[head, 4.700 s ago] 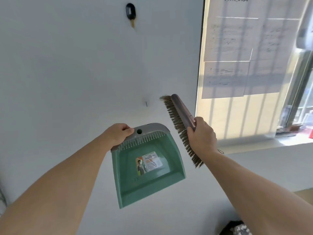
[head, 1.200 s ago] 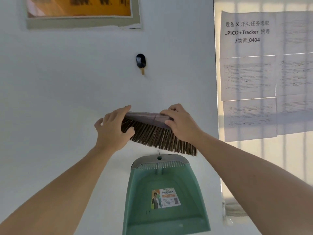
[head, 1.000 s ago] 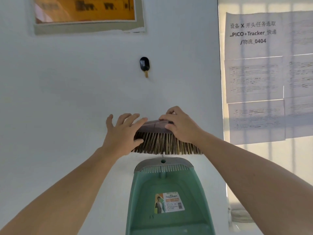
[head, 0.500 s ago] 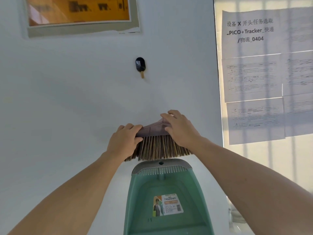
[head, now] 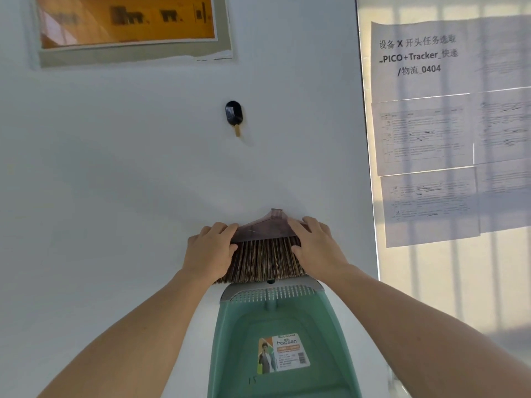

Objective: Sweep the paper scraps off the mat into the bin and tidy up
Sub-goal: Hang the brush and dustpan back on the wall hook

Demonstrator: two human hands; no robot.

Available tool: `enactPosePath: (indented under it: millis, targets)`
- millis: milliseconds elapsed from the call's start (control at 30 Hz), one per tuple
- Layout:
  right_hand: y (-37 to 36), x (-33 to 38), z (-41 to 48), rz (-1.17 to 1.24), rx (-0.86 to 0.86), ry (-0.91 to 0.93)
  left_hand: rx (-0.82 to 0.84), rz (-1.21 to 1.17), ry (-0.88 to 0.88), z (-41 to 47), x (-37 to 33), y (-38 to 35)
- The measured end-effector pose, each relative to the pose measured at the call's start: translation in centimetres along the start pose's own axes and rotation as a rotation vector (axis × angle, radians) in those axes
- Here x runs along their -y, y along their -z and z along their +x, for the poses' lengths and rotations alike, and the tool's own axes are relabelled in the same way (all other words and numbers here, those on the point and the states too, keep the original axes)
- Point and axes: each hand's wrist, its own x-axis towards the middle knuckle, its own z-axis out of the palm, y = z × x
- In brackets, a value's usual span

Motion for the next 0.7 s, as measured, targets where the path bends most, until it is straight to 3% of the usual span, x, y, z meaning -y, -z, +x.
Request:
enactPosePath:
  millis: [367,700]
  targets:
    - [-0.94,-0.36,-0.24,-0.190,-0.041,0.012,-0.037,0.052,0.042,-0.63,-0.01,-0.53]
    - [-1.12,-0.27,-0.56,-0.172,-0.026,-0.012,-0.020,0.083,0.032,-1.04,0.12,0.10]
